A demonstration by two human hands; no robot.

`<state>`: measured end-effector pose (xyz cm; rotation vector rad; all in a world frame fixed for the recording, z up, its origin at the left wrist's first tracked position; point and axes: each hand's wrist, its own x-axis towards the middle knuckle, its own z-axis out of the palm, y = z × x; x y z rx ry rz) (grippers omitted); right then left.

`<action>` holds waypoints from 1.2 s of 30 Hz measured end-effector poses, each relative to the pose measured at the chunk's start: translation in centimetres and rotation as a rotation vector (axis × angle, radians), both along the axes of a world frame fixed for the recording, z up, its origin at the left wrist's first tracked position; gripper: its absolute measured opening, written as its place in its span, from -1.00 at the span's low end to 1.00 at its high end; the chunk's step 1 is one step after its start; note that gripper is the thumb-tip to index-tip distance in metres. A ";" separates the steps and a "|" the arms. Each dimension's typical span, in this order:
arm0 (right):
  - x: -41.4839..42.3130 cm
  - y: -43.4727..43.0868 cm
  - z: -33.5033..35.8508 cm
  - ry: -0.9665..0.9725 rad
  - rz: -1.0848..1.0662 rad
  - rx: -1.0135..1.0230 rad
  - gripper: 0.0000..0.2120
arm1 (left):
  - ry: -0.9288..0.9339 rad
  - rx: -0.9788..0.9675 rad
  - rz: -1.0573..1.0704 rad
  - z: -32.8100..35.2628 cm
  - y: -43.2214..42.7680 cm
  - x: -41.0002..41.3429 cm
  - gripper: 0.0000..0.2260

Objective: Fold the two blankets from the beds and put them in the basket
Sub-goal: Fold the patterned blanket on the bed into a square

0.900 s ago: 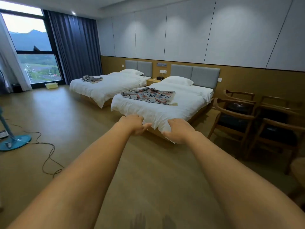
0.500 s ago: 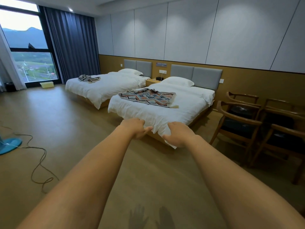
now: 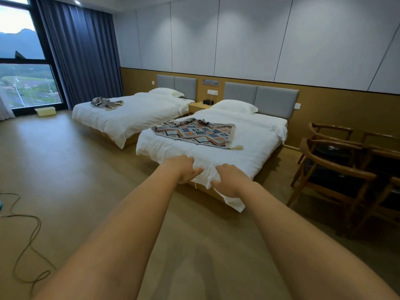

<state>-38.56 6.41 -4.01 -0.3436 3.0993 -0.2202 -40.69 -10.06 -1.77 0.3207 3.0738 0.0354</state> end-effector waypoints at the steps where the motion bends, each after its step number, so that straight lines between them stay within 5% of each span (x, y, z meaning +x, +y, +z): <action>1: -1.4 -0.4 0.0 -0.001 -0.005 0.001 -0.46 | -0.004 -0.001 -0.006 -0.1 -0.3 -1.4 -0.43; 21: -42.8 -4.8 0.5 0.053 0.112 0.037 -0.59 | 0.011 0.039 0.127 0.2 -4.8 -40.5 -0.45; 36: -67.9 -15.8 -4.1 -0.019 0.160 0.056 -0.58 | -0.030 0.040 0.167 -3.6 -15.3 -65.0 -0.49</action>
